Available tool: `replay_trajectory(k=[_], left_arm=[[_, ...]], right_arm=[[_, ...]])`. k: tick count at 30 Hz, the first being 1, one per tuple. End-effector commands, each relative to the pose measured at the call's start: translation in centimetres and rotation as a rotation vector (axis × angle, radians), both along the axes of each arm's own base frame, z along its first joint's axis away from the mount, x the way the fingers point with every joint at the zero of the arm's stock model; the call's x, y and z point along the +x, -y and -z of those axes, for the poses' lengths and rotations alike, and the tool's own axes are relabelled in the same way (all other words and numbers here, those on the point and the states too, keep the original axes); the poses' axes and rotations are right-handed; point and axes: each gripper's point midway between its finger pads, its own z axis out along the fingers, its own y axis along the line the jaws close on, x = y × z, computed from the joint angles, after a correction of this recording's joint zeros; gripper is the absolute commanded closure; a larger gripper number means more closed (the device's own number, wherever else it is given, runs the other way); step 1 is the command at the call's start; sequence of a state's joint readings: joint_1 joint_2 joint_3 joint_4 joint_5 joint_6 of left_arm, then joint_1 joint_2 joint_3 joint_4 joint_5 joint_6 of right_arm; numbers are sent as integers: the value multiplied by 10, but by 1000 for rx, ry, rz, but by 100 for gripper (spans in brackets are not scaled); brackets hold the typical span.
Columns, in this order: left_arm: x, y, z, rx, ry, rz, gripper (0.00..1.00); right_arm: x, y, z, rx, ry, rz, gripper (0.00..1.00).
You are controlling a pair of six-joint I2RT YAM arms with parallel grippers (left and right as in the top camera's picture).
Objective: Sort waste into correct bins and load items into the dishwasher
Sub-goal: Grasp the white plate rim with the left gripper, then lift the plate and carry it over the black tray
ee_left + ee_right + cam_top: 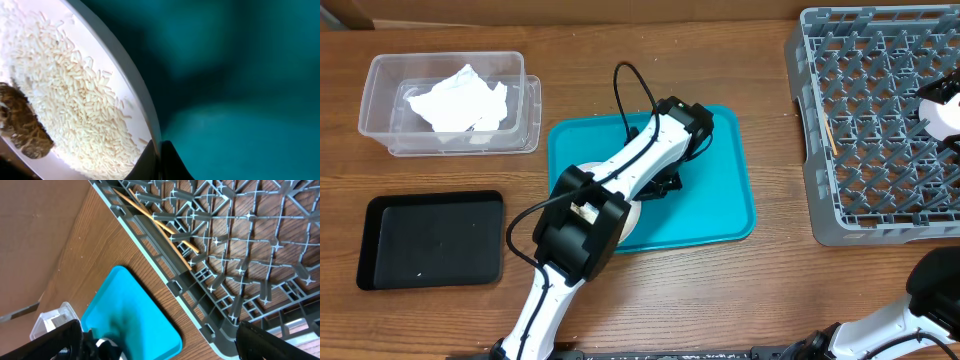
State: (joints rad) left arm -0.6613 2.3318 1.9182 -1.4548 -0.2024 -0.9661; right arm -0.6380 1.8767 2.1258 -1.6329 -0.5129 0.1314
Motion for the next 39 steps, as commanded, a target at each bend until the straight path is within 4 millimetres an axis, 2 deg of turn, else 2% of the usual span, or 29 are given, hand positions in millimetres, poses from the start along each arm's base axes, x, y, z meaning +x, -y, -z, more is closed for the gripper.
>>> replay_trajectory(k=[1,8,12,15,22,26,28,39], left_arm=[[19,-1,-39,27,115,25,96],[21,-3,-60,33,116,31,96],[24,-18,-77,43,92,32,96],[38,-34,-93,-30,85,7,96],[60,-99,-125,-88,150,-153,96],[66,-135,-136,-131,160,-227,96],[69,-155,-137,-153,154,-262,96],[66,-239,-131,-213,127,-480,96]], right_arm=[[1,-1,-5,-6,16,-1,0],[1,-1,-5,-6,16,-1,0],[1,-1,-5,-6,16,-1,0],[1,-1,-5,-6,16,-1,0],[1,-1,-5,-6,16,-1,0],[1,-1,-5,-6,16,-1,0],[1,-1,-5,-6,16,-1,0],[1,-1,-5,-6,16,-1,0]])
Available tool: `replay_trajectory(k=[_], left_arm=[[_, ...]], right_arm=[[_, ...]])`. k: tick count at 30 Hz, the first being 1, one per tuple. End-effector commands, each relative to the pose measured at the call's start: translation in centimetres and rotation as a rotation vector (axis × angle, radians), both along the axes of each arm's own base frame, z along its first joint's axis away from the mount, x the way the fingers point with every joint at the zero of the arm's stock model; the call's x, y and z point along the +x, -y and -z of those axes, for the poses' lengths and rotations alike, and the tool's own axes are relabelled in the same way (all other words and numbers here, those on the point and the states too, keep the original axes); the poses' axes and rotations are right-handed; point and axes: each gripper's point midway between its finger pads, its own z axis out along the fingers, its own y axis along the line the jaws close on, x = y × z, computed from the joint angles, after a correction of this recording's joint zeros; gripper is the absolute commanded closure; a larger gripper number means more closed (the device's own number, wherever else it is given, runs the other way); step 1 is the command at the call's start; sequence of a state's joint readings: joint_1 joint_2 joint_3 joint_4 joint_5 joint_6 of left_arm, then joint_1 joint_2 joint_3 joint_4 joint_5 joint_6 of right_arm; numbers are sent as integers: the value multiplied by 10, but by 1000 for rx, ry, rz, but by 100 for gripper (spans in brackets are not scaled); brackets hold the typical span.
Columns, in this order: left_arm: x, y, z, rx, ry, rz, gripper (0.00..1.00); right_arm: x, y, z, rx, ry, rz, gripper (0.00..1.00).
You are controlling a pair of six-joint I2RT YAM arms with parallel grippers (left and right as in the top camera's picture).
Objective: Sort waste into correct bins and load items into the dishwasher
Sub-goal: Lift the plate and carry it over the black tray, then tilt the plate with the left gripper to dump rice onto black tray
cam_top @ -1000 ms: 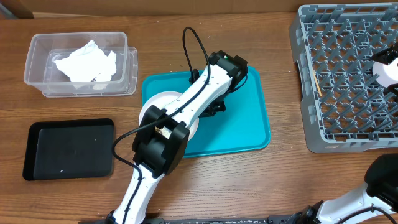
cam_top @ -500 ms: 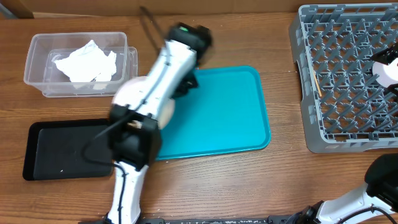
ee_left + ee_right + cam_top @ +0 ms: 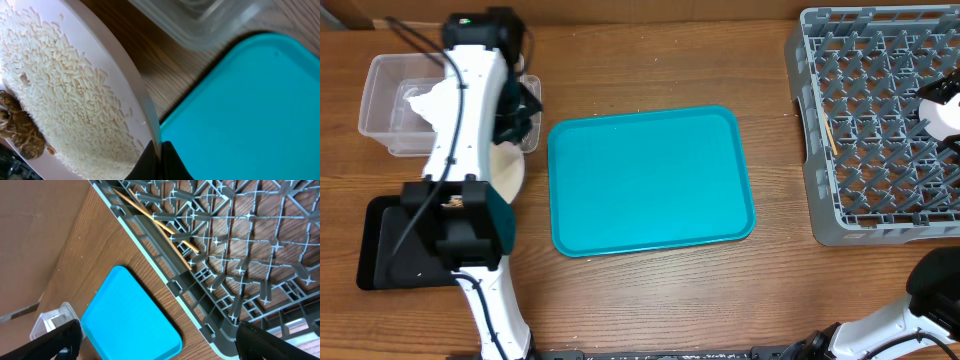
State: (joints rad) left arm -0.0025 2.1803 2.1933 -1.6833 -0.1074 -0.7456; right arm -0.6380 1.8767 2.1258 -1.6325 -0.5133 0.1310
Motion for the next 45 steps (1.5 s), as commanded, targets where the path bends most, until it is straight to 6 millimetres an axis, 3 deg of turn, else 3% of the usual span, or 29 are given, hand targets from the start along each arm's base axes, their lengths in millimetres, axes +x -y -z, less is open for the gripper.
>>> replay_trajectory(k=[1,10,16,24,40,45], left_arm=[[-5,-21,-11,-34,22,-35,96],[-11,-64,-12,-247,59,-114,96],[-13,-80,-15,-341,101,-128,96],[-2,-79,-23,-492,201,-108,95],[-11,-104,-32,-586,261,-158,96],[-10,-101,-35,-653,293,-155,96]], right_arm=[[1,-1,-5,-5,15,0,0],[1,-1,-5,-5,15,0,0],[1,-1,-5,-5,15,0,0],[1,-1,-5,-6,15,-1,0],[1,-1,-5,-5,15,0,0],[1,-1,-5,-5,15,0,0]])
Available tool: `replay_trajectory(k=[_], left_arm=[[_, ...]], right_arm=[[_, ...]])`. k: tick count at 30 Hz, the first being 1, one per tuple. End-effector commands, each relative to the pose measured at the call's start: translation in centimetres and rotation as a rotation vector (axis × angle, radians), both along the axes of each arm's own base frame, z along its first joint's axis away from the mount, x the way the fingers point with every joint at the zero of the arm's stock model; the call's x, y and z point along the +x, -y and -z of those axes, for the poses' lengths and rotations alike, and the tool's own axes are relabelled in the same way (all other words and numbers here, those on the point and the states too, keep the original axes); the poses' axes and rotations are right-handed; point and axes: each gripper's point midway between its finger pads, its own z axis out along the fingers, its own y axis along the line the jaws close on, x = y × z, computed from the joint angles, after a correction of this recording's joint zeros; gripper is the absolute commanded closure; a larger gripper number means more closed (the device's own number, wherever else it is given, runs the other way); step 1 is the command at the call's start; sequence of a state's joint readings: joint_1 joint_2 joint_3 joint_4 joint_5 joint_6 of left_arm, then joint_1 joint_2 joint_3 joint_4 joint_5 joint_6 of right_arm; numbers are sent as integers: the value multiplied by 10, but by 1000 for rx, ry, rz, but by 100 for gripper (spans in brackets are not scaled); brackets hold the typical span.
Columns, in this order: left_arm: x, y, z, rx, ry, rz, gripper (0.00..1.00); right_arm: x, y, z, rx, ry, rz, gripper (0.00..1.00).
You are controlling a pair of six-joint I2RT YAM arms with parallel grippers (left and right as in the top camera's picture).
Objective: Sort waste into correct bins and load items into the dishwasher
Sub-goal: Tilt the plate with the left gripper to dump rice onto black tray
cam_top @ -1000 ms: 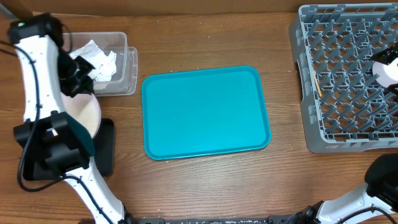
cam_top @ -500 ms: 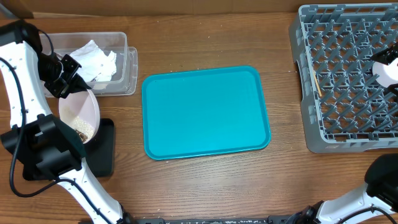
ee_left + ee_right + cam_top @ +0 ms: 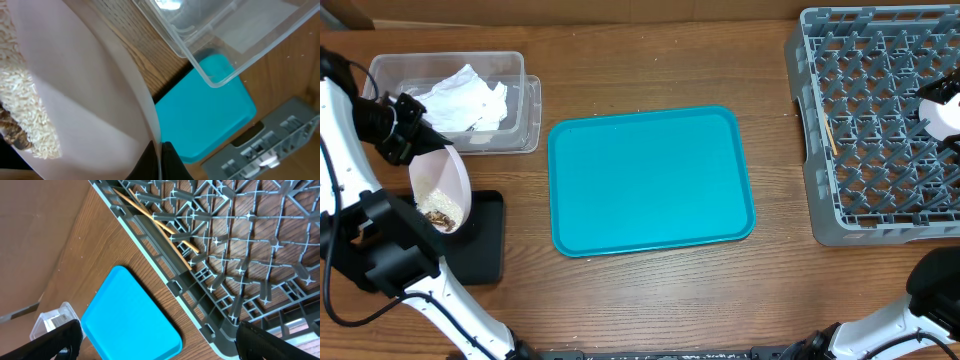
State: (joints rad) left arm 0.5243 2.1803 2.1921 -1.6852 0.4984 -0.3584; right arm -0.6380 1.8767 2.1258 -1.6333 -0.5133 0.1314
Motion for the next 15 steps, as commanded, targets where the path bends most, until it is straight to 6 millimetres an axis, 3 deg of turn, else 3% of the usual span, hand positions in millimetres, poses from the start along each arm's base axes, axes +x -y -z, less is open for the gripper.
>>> replay_trajectory(k=[1,9,15], left_arm=[[0,7,-14,-57,67,15,96],[-17,3,7,-106,-11,-19,96],[-23,-10,6,-140,22,-45,96]], right_arm=[[1,-1,-5,-7,16,-1,0],[1,-1,-5,-6,16,-1,0],[1,-1,-5,-6,16,-1,0]])
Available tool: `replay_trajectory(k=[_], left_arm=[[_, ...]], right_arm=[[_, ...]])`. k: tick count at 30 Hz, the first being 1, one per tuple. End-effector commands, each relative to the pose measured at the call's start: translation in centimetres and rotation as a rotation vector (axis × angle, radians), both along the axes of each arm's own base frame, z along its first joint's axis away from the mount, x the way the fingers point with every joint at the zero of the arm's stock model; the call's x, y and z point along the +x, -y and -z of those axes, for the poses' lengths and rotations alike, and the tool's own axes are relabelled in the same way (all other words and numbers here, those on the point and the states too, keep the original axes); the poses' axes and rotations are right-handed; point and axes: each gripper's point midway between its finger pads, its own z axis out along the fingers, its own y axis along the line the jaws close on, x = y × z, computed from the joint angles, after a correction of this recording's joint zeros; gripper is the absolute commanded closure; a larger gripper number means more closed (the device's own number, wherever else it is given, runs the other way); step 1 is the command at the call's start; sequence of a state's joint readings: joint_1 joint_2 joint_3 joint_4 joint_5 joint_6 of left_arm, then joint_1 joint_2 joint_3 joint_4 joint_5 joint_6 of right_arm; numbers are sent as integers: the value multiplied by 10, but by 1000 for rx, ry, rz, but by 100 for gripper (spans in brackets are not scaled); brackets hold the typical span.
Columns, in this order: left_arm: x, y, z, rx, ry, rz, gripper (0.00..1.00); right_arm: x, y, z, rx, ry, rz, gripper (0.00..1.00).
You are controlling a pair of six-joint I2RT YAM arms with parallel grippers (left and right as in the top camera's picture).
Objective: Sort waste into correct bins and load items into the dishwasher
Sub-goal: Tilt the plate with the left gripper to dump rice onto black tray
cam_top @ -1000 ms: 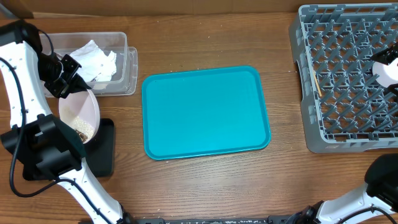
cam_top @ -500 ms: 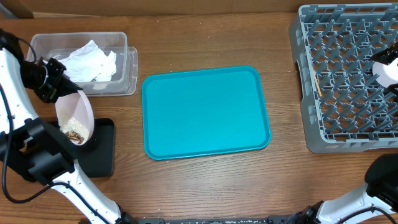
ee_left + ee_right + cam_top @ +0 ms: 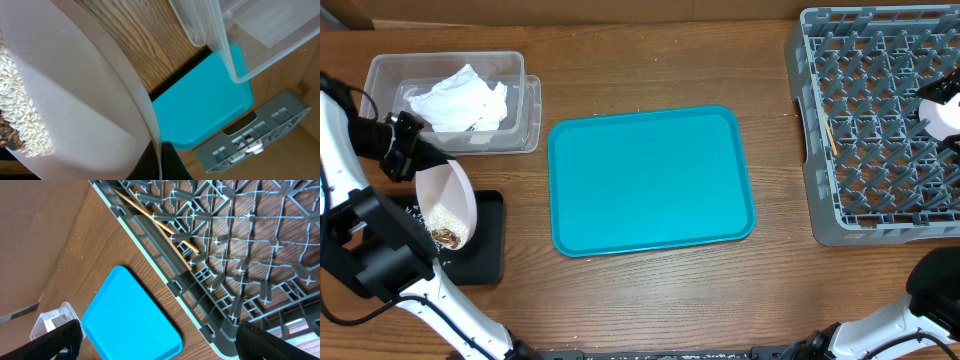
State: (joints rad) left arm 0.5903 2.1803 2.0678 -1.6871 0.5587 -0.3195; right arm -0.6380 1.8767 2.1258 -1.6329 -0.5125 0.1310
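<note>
My left gripper (image 3: 160, 152) is shut on the rim of a white plate (image 3: 448, 195), holding it steeply tilted above the black bin (image 3: 485, 245) at the table's left. White rice (image 3: 22, 107) and a brown scrap (image 3: 444, 236) have gathered at the plate's low end. My right gripper (image 3: 160, 342) hangs open and empty over the grey dish rack (image 3: 880, 130), where wooden chopsticks (image 3: 160, 225) lie.
A clear bin (image 3: 380, 80) holding crumpled white paper (image 3: 460, 98) stands at the back left, just beyond the plate. A teal tray (image 3: 650, 180) lies in the middle of the wooden table with nothing on it.
The plate has shifted slightly nearer and to the right, tilting more steeply over the black bin. The food sits lower on it. The right arm has not moved.
The left gripper was first shut on the plate's rim on the teal tray. Then it held the plate left of the tray, beside the clear bin. Later the plate was tilted over the black bin, and now it tilts further.
</note>
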Motion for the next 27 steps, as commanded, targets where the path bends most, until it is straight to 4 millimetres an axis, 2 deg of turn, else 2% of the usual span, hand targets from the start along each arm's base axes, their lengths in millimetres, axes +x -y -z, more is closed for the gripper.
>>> replay_trajectory(k=[1,6,11,20,27], left_arm=[[0,-6,-18,-45,104,-11,96],[0,-17,-25,-86,167,-45,96],[5,-17,-34,-140,239,-59,96],[1,-11,-27,-196,237,-62,96],[-2,-19,-28,-224,256,-99,96]], right_arm=[[1,-1,-5,-5,16,-1,0],[1,-1,-5,-5,16,-1,0],[1,-1,-5,-6,16,-1,0],[1,-1,-5,-5,16,-1,0],[1,-1,-5,-5,16,-1,0]])
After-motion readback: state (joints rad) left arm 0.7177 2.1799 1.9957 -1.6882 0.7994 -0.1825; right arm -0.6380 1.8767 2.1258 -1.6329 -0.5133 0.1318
